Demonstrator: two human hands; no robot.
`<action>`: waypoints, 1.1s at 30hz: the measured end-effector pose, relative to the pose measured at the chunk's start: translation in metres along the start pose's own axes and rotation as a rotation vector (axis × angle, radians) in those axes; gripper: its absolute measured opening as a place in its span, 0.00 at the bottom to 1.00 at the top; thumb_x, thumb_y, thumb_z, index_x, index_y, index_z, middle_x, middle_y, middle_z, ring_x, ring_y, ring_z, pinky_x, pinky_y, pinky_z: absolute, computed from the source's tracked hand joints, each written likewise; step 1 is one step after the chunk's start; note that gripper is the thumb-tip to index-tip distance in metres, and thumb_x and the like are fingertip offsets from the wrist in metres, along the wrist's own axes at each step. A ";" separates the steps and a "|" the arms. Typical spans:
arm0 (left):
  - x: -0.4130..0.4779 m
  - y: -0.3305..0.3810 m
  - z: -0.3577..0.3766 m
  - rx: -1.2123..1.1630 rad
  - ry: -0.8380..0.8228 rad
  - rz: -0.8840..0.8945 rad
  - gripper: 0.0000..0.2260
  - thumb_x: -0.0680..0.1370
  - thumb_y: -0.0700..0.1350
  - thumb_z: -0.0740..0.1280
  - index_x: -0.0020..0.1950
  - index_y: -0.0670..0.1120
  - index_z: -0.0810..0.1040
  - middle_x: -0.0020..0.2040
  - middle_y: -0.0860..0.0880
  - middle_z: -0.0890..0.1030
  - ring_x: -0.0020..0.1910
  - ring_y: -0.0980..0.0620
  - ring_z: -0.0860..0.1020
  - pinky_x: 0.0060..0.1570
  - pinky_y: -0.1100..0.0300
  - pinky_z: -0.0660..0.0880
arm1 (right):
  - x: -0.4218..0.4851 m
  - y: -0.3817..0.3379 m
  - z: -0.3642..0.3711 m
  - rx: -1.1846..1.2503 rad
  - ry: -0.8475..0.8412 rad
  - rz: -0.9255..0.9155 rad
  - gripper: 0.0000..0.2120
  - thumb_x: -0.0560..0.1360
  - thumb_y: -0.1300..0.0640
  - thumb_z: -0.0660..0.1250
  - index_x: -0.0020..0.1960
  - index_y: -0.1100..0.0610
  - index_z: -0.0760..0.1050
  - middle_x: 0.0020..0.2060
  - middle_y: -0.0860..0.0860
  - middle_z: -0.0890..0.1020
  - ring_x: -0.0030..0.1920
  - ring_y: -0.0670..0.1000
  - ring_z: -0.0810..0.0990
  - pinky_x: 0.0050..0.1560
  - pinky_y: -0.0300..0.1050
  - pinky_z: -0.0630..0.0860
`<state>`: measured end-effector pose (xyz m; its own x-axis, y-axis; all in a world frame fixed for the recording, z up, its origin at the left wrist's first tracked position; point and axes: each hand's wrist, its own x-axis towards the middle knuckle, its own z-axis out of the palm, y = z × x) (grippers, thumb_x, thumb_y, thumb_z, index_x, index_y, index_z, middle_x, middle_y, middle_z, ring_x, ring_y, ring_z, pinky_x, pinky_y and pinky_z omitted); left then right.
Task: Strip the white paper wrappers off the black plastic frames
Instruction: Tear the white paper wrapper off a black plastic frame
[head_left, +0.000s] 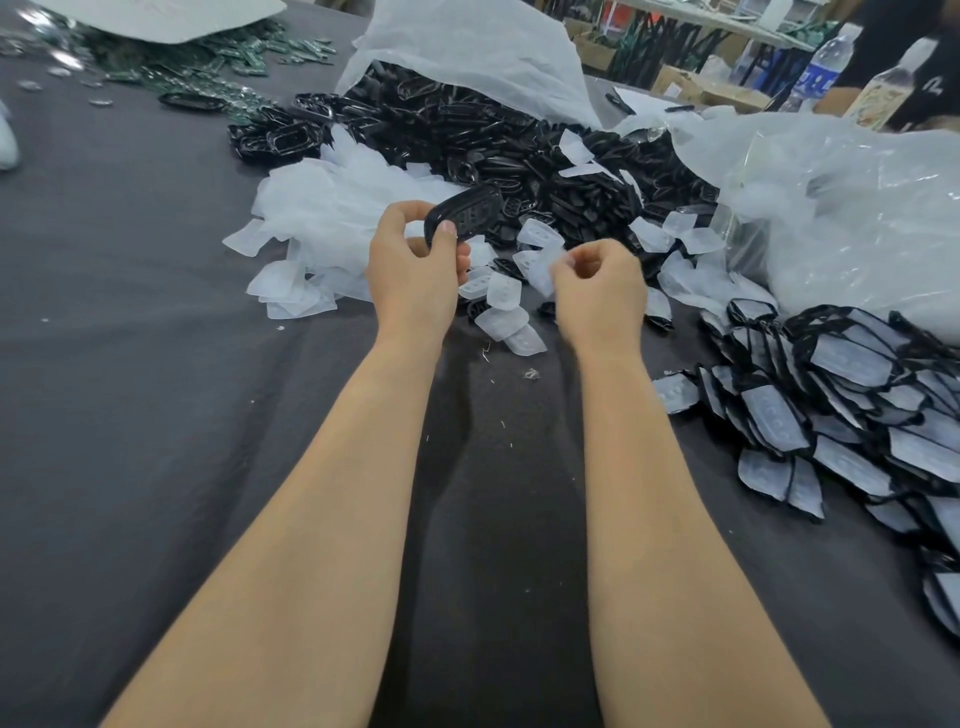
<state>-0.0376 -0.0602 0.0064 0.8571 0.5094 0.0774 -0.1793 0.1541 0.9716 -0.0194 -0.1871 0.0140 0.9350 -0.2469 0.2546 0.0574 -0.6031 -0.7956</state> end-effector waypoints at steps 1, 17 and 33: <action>0.000 0.000 0.000 0.000 -0.002 0.000 0.09 0.80 0.39 0.62 0.46 0.52 0.71 0.35 0.50 0.78 0.31 0.60 0.77 0.39 0.64 0.77 | 0.001 -0.002 -0.002 0.163 -0.001 0.029 0.04 0.76 0.61 0.65 0.50 0.59 0.75 0.42 0.50 0.78 0.44 0.49 0.77 0.46 0.40 0.73; -0.001 -0.001 0.001 -0.003 -0.007 -0.006 0.08 0.80 0.38 0.62 0.47 0.51 0.71 0.35 0.49 0.78 0.29 0.61 0.76 0.36 0.66 0.76 | -0.003 -0.008 -0.001 0.769 -0.163 0.227 0.08 0.77 0.67 0.64 0.55 0.60 0.75 0.36 0.52 0.82 0.33 0.43 0.82 0.36 0.33 0.77; -0.001 0.000 0.000 -0.013 0.014 -0.003 0.06 0.80 0.38 0.62 0.49 0.50 0.71 0.34 0.50 0.78 0.29 0.61 0.76 0.37 0.66 0.77 | -0.004 -0.009 -0.001 0.875 -0.234 0.287 0.10 0.74 0.73 0.62 0.49 0.61 0.67 0.43 0.60 0.76 0.32 0.47 0.82 0.37 0.36 0.80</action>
<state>-0.0385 -0.0607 0.0066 0.8506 0.5209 0.0712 -0.1833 0.1668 0.9688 -0.0244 -0.1809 0.0209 0.9951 -0.0814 -0.0554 -0.0322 0.2626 -0.9644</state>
